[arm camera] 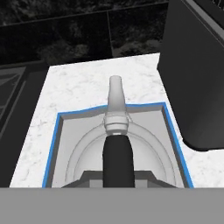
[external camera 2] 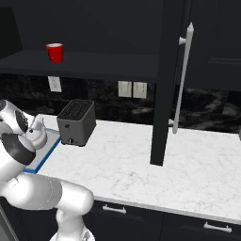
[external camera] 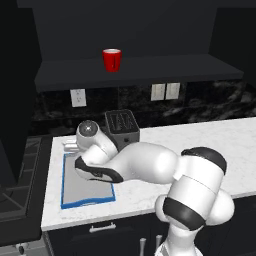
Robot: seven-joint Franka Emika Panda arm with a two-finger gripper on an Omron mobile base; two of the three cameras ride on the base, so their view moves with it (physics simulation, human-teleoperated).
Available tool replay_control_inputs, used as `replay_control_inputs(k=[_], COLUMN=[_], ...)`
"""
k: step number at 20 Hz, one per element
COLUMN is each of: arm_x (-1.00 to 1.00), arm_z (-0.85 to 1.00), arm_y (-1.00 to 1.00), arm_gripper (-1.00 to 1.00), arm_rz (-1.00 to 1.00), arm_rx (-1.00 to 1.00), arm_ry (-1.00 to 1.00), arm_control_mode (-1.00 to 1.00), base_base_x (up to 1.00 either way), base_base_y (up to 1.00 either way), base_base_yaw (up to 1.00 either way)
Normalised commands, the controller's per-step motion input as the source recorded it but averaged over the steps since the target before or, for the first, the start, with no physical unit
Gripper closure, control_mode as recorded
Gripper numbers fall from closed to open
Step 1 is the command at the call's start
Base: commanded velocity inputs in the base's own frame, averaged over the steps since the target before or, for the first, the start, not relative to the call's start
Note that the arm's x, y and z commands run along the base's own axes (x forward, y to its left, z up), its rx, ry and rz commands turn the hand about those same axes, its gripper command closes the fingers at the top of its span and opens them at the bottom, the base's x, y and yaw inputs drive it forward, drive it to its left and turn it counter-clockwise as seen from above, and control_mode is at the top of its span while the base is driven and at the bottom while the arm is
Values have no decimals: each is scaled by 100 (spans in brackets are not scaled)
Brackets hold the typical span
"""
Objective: Pick the kettle from the counter and place it on the tray. Then pick the mug from the cabinet and place it on the tray. Then close the cabinet doors.
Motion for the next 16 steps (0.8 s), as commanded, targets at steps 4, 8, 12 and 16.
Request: replay_control_inputs(k=[4, 8, 12, 16], arm_x=[28, 17, 1, 0], arm_z=[-1, -1, -15, -13], arm_y=[15, 16, 10, 4], arm_gripper=[100, 100, 100, 100], arm_rz=[0, 0, -5, -9], arm_rx=[0, 0, 0, 0], arm_ry=[-6, -5, 0, 4], arm_control_mode=[-100, -100, -100, -100], base_base_x=[0, 0, 0, 0], base_base_y=[0, 0, 0, 0], base_base_yaw=[0, 0, 0, 0])
